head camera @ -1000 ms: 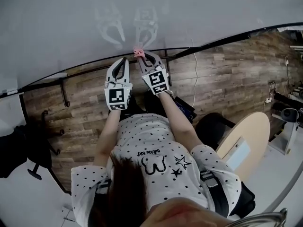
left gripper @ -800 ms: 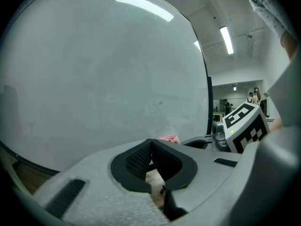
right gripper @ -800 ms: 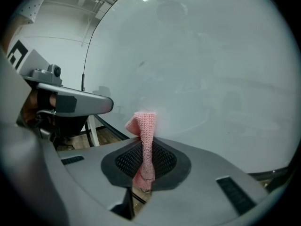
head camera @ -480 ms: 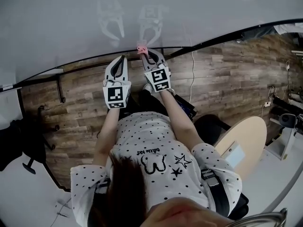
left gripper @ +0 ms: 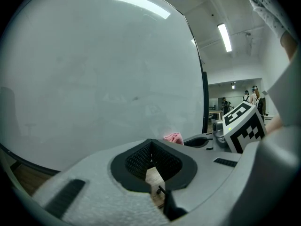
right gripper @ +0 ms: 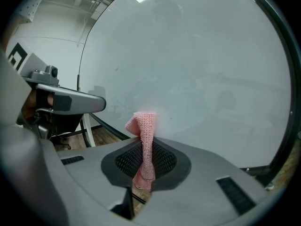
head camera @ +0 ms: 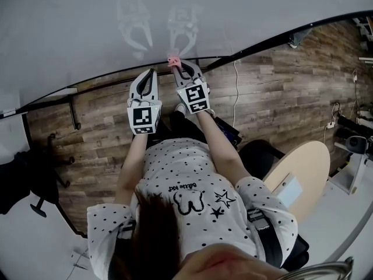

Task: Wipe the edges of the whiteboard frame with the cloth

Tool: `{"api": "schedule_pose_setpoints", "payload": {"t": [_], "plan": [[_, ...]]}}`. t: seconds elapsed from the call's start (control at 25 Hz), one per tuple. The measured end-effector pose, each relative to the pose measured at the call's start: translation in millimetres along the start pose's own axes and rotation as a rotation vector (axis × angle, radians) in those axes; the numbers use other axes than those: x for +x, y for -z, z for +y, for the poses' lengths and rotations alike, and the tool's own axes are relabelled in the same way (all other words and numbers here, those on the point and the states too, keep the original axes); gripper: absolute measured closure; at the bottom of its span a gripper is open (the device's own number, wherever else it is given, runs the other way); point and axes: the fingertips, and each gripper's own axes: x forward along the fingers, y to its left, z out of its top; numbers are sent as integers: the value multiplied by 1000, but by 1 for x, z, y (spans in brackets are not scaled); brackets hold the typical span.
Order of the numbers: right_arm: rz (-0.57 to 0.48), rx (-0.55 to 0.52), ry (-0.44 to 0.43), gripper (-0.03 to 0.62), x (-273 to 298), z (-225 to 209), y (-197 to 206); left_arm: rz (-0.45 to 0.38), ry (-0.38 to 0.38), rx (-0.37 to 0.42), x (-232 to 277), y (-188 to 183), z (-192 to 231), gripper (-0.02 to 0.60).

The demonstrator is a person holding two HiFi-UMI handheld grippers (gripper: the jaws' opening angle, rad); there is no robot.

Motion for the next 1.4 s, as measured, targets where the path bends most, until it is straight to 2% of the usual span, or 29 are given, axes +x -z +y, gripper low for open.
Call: {"api": "schedule_pose_setpoints", "payload": {"t": [0.4,0.6,0.84,1.4], "plan": [[-4,-6,-2,565,-6,-9,0,-3,11,0,8,-3,-11,566],[-7,-1,0,565,-14,-33,4,-1,12,4,25,-7,-30,566],[-11,-6,-4,565,-19,-28,2,-5,13,5,19,-8,-32,566],[-17,-1,15,565,-28,-54,6,1,23,5,31,-5,-52,566]]}}
